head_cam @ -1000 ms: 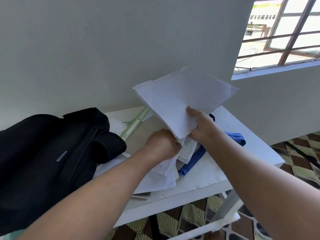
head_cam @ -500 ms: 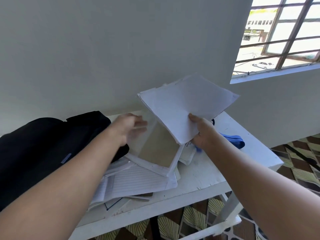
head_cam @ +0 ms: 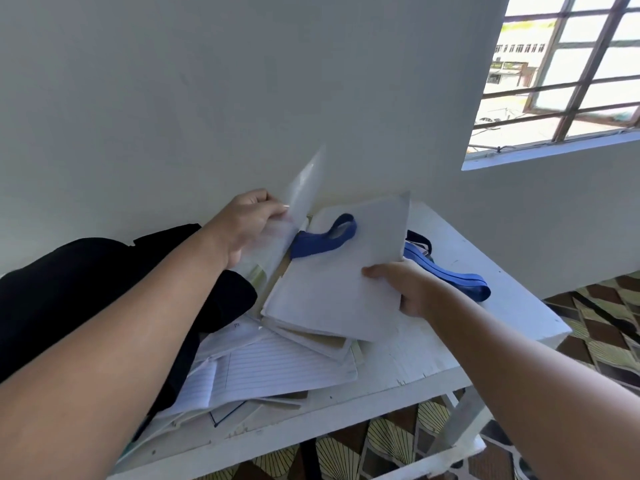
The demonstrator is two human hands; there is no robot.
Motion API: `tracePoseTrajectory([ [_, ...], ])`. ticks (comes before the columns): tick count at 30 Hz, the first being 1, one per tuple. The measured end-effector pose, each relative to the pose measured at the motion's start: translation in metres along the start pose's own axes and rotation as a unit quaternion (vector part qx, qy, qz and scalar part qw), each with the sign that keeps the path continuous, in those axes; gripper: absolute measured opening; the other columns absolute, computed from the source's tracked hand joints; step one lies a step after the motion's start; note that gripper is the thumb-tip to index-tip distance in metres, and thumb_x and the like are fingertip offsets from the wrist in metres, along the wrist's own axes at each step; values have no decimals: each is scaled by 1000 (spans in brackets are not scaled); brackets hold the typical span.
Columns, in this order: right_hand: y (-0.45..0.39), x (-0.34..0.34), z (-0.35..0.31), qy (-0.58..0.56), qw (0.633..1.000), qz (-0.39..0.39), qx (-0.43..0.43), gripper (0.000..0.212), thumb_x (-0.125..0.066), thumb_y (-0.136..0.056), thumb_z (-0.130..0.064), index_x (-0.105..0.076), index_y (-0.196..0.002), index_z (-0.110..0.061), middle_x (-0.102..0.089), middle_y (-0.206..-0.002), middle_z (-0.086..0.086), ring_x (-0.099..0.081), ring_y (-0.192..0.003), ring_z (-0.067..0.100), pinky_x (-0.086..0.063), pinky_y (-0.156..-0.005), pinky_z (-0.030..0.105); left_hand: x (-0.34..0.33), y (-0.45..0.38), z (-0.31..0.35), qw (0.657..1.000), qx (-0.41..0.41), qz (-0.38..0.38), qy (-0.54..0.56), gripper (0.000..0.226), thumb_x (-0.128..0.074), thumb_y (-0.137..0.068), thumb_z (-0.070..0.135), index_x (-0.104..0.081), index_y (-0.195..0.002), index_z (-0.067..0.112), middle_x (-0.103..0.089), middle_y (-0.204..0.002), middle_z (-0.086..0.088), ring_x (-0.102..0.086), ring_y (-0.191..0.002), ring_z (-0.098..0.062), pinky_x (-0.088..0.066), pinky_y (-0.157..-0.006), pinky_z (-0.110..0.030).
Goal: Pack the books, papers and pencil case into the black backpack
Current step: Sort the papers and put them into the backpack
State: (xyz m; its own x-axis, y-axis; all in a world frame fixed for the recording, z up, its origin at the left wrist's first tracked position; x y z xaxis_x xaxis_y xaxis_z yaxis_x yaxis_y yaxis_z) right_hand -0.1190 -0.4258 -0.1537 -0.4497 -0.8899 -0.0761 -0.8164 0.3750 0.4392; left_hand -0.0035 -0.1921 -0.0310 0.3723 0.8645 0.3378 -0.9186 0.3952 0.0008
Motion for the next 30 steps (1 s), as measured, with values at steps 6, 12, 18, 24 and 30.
tracePoseTrajectory([
  [6, 0, -21, 0, -40, 999, -22, -7, 32, -70, -95, -4, -59, -124, -12, -71, -114, 13, -69, -100, 29, -57, -68, 39, -33, -3, 0, 997, -17, -64, -48, 15, -64, -99, 24, -66, -93, 10, -65, -92, -22, -56, -79, -20, -45, -66, -29],
  [12, -4, -33, -4, -23, 997, -70, 3, 34, -58, -100, 0, -57, -133, -6, -72, -116, 16, -72, -100, 29, -63, -76, 41, -61, -1, -21, 982, 10, -169, -88, 34, -62, -99, 46, -74, -100, 14, -77, -104, 1, -66, -91, -18, -44, -82, -33],
  [18, 1, -35, -10, -59, 991, -119, -7, 37, -48, -101, -18, -58, -136, -10, -71, -114, 15, -69, -99, 30, -60, -81, 42, -27, -34, -52, 951, 22, 25, -307, 26, -58, -101, 23, -62, -124, 13, -64, -126, -10, -59, -118, -31, -48, -97, -37],
  [24, -4, -33, -9, -81, 989, -122, -31, 56, -35, -104, -46, -66, -126, -5, -63, -103, 16, -63, -75, 26, -56, -69, 34, -18, -33, -87, 938, 123, -31, -322, 20, -78, -85, 23, -67, -92, 8, -68, -104, -19, -62, -90, -30, -39, -65, -32],
  [30, -8, -28, -11, -105, 992, -67, -18, 32, -40, -97, -29, -65, -111, -13, -71, -105, 15, -64, -99, 33, -51, -102, 48, -10, -33, -72, 972, 203, -60, -104, 31, -88, -77, 12, -69, -100, 4, -74, -91, -19, -72, -80, -34, -59, -68, -40],
])
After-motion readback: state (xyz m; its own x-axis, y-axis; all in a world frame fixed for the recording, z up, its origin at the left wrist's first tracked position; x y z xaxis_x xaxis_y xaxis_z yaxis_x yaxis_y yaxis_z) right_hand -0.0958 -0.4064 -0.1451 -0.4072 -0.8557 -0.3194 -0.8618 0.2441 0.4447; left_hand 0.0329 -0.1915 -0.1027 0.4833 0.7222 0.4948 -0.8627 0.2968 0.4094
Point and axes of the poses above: each hand's wrist, its own y-axis away from the middle knuckle, its own x-axis out of the back of the hand, z = x × y, the point moved 4 cm from there along -y, towards the middle knuckle
